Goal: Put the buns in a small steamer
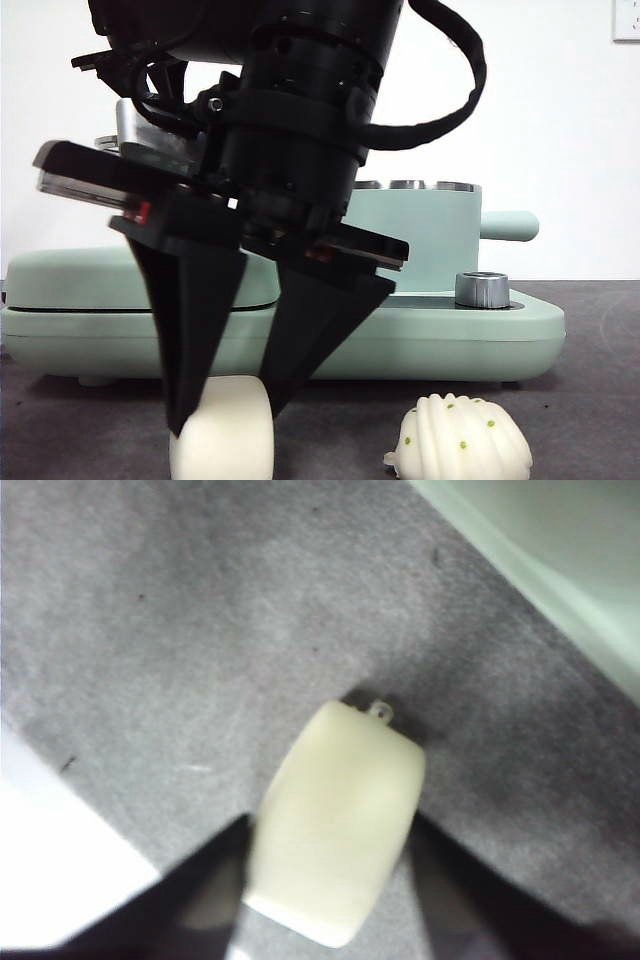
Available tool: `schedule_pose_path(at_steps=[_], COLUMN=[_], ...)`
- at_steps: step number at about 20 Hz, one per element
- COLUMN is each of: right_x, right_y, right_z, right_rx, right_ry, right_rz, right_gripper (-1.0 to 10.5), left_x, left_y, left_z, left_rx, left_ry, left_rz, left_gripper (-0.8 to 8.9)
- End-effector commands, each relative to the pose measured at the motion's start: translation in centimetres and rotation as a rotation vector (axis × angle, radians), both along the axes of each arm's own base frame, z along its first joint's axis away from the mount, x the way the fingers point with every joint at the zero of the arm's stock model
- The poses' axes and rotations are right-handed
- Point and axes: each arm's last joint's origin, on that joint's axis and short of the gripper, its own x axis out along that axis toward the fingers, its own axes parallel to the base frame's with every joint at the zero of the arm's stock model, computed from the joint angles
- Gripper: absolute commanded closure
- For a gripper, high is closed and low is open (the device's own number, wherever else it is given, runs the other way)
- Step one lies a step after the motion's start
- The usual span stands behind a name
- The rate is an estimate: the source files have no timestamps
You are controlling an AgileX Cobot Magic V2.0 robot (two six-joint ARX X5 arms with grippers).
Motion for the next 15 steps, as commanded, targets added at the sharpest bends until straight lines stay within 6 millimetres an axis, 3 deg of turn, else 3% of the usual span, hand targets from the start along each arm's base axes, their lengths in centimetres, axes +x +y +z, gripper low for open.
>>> schedule_pose_path(at_steps=[1, 4, 8, 12, 15], right_x=[-0.1, 0.6, 3.2, 7.4, 10.7], right_y=[0.8, 1.0, 0.5, -2.5, -5.1], right_z=[-0.1, 2.0, 8.3, 14.5, 17.1], right_rx=[0.004, -0.005, -0.01, 0.025, 0.068], right_ry=[0.0, 0.022, -0.003, -0.102, -0.175], right_rz=[0.011, 0.011, -0.015, -0.094, -0.171], right_gripper=[7.9, 7.9, 7.9, 7.9, 7.9], left_x=[-0.5, -0.5, -0.5, -0.5, -0.5], left_y=[0.1, 0.1, 0.1, 0.1, 0.1], left_z=[1.7, 1.7, 1.7, 1.7, 1.7], left_rx=[-0.025, -0.026, -0.026, -0.028, -0.029], left_ry=[-0.069, -0.068, -0.068, -0.067, -0.069], left_rz=[0.006, 0.006, 0.006, 0.009, 0.009], left_gripper=[7.58, 7.58, 7.58, 7.58, 7.58])
